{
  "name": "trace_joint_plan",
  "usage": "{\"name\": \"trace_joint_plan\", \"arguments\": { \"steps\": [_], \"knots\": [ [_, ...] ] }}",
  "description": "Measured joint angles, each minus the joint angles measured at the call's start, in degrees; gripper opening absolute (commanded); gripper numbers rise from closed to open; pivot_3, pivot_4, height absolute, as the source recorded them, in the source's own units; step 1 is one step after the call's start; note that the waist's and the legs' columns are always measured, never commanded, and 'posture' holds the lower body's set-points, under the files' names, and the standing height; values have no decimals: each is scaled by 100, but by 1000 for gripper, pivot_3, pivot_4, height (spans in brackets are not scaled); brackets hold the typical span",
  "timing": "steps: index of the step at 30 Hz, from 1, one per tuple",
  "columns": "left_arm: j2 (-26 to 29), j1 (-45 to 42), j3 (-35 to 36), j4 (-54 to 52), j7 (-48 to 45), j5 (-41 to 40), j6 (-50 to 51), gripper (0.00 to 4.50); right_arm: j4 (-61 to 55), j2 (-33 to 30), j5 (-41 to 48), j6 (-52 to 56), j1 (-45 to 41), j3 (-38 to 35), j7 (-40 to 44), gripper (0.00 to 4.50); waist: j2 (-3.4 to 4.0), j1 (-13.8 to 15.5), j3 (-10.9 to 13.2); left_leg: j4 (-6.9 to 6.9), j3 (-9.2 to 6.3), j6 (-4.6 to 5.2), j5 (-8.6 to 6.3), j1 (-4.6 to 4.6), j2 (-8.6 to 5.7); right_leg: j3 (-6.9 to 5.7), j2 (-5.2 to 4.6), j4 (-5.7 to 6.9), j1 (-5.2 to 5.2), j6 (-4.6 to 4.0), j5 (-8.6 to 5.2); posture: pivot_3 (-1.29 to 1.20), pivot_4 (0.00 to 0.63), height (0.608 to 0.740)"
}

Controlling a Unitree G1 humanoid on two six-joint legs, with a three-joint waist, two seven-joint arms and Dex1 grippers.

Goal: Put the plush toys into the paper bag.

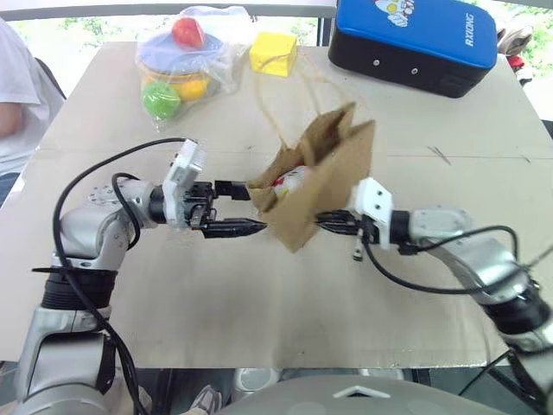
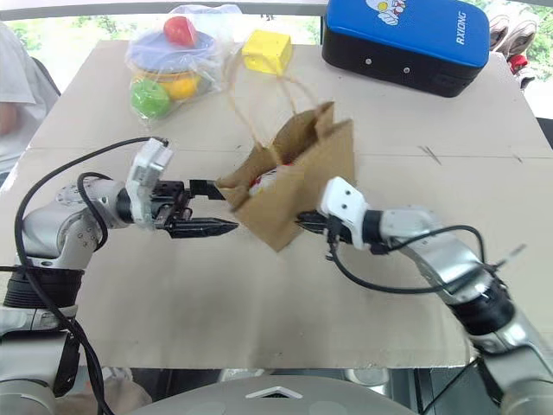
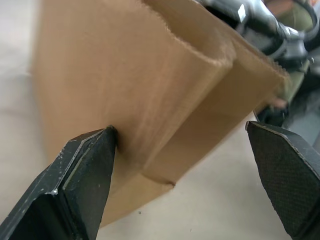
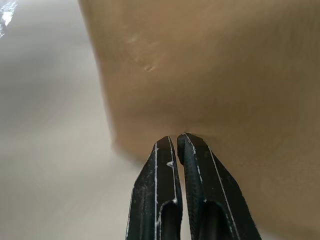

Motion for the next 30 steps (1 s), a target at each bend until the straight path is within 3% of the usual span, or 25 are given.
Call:
{"name": "trace_joint_plan", "arguments": {
  "steps": [6, 14, 19, 23, 29, 30],
  "knots": [
    [-572, 384, 164, -468, 918, 168, -264, 4500, 341, 660, -218, -121, -132, 51, 87, 82, -1, 29, -1, 5, -3, 0, 0, -4, 0, -1, -4, 2, 1, 2, 1, 0, 150, 740],
    [-1366, 1026, 298, -1533, 2679, 788, -704, 4500, 889, 1103, -248, -245, -218, -36, 250, 82, -1, 16, -1, 7, -11, 0, 0, 5, -1, 6, -4, 12, 2, 1, 3, 0, 150, 740],
    [-1881, 1096, 130, -1592, 3437, 1213, -996, 4500, 1127, 1204, -381, -400, -237, -45, 390, 82, -1, 32, -2, 7, -3, 0, 0, 11, -6, 3, -5, 11, 12, 2, 3, 0, 150, 740],
    [-2248, 981, -20, -1559, 3859, 1512, -1255, 3568, 1157, 1200, -423, -476, -222, -66, 490, 0, -3, 30, -3, 8, -5, 0, 0, 12, -8, 2, -5, 12, 13, 2, 4, 0, 150, 740],
    [-2376, 954, -63, -1325, 3862, 1616, -1708, 752, 642, 971, -366, -463, 190, -484, 482, 0, -1, 28, -3, 7, -7, 0, 0, 13, -7, -1, -5, 12, 14, 2, 4, 0, 150, 740],
    [-2374, 956, -58, -1313, 3853, 1615, -1719, 632, 607, 958, -355, -463, 211, -503, 481, 0, -1, 29, -3, 7, -8, 0, 0, 12, -8, -1, -5, 12, 14, 2, 3, 0, 150, 740]
  ]
}}
